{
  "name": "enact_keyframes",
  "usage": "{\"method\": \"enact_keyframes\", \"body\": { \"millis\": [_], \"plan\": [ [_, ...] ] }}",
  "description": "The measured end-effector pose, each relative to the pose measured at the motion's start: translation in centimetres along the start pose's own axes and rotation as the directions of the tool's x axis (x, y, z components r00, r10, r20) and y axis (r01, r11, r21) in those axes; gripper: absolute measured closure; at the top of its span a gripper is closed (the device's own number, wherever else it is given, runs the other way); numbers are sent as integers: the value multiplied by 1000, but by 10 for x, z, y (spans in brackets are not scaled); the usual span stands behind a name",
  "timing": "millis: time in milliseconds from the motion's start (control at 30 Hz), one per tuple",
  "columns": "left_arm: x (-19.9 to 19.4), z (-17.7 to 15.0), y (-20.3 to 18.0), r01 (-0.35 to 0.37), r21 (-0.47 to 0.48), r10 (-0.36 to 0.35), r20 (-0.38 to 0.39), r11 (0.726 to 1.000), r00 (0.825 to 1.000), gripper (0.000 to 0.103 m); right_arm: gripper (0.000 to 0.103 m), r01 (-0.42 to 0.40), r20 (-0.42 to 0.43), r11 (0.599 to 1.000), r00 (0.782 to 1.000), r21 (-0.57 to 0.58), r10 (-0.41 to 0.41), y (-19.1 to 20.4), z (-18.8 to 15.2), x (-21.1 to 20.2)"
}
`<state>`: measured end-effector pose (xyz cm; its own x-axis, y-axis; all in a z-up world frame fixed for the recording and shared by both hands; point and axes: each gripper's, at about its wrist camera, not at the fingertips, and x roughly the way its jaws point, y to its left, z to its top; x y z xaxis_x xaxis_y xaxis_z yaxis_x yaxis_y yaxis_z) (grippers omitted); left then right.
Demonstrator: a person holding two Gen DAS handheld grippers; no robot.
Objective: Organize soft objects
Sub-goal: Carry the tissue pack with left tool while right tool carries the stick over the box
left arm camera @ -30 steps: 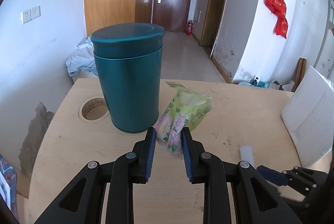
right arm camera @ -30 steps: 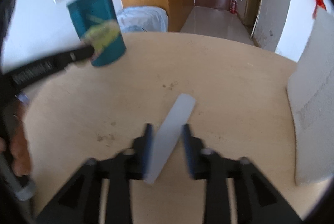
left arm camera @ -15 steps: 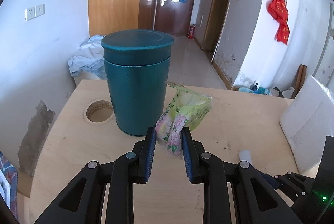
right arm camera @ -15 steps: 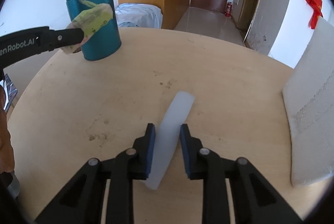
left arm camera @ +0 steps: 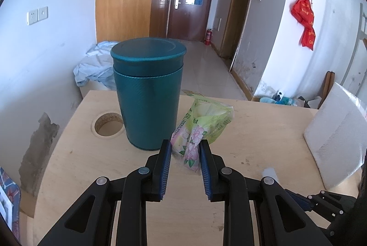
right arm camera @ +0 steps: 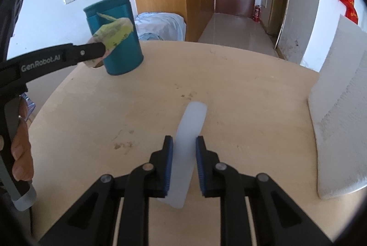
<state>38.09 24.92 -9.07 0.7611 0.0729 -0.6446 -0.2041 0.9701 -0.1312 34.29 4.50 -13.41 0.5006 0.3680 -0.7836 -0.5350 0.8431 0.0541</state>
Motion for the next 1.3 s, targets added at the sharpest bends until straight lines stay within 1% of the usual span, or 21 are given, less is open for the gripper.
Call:
{"method": "enact_keyframes", "body": {
  "millis": [133, 300, 567, 600, 800, 1033, 1167, 1300],
  "plan": [
    [-9, -6, -3, 23, -3, -23, 2, 1000, 1000, 77, 80, -24, 14, 1000, 1000, 5, 24, -4, -3, -12],
    [-31, -20, -13, 44, 23, -44, 19, 999, 999, 76, 80, -52, 44, 999, 998, 7, 52, -10, -9, -29],
    [-64, -50, -28, 25, 52, -27, 42, 998, 999, 76, 80, -81, 82, 996, 994, 28, 79, -25, -19, -47],
    [-67, -50, -30, 23, 55, -25, 43, 998, 999, 76, 80, -81, 83, 996, 993, 29, 78, -21, -15, -46],
    [-88, -60, -46, 41, 69, -45, 50, 997, 998, 76, 80, -81, 114, 996, 991, 34, 76, -29, -25, -68],
    [-120, -67, -71, 60, 92, -68, 88, 994, 994, 76, 80, -75, 167, 997, 984, 36, 68, -36, -35, -96],
    [-135, -70, -88, 80, 107, -92, 114, 991, 989, 76, 80, -86, 199, 995, 977, 49, 74, -42, -38, -112],
    [-149, -73, -110, 102, 137, -121, 134, 985, 984, 76, 80, -68, 249, 996, 967, 60, 50, -51, -41, -133]
  ]
}}
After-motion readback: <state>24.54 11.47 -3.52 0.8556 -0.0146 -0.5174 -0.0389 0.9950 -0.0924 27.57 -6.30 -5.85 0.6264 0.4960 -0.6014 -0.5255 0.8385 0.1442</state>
